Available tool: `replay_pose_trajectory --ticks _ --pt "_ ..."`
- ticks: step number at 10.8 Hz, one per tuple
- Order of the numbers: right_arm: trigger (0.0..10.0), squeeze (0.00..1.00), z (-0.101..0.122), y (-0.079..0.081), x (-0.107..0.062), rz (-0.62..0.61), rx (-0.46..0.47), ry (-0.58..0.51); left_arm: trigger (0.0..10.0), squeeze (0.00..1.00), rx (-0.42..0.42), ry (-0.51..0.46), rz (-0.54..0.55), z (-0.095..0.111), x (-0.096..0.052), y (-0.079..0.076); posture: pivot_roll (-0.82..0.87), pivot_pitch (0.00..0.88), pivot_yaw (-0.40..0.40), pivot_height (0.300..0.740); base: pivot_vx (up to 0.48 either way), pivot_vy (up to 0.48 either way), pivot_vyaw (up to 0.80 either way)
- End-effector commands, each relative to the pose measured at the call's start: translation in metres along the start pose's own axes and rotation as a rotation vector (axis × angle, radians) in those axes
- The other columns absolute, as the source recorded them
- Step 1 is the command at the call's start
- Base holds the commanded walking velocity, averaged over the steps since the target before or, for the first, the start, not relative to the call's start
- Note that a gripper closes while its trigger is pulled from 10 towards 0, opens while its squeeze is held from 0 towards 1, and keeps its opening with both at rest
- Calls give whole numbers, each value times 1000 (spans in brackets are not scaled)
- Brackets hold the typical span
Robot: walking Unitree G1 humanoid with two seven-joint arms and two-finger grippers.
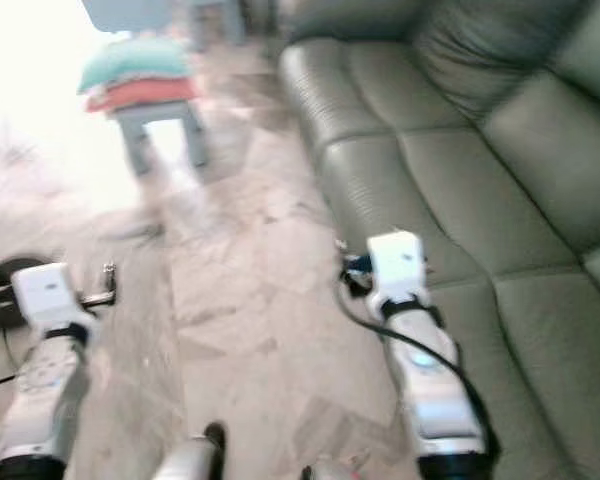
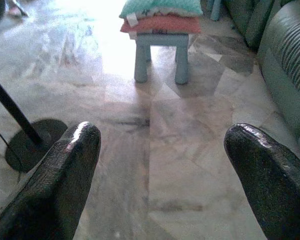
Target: Move the pillow to the sofa
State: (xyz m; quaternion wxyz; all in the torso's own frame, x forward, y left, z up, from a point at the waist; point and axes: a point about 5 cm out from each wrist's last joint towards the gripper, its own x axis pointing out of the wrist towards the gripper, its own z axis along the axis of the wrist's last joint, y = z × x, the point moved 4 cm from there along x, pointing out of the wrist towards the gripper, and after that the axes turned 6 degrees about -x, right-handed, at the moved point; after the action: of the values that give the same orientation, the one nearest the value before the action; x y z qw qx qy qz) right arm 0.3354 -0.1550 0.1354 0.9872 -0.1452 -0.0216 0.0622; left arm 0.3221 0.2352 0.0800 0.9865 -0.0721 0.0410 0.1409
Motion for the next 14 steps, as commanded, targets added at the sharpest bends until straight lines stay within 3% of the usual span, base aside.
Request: replay_pose_trajectory --ticks 1,4,6,9,14 --pt "10000 0 3 2 0 2 21 -13 10000 0 15 5 14 -2 0 6 -90 228 -64 740 0 0 0" --pt "10000 0 7 3 4 -2 49 -31 10000 0 11 -13 -32 2 0 0 -83 223 -58 740 0 0 0" --pt "10000 0 8 5 4 -1 58 -38 10000 0 -44 -18 -80 4 -2 -6 -82 221 -54 740 0 0 0" --pt "10000 0 10 10 4 15 47 -53 10000 0 -8 -27 -60 6 0 -3 -76 215 -52 740 0 0 0" --pt "10000 0 8 9 4 3 52 -48 10000 0 4 -21 -69 4 1 -4 -74 214 -46 740 0 0 640"
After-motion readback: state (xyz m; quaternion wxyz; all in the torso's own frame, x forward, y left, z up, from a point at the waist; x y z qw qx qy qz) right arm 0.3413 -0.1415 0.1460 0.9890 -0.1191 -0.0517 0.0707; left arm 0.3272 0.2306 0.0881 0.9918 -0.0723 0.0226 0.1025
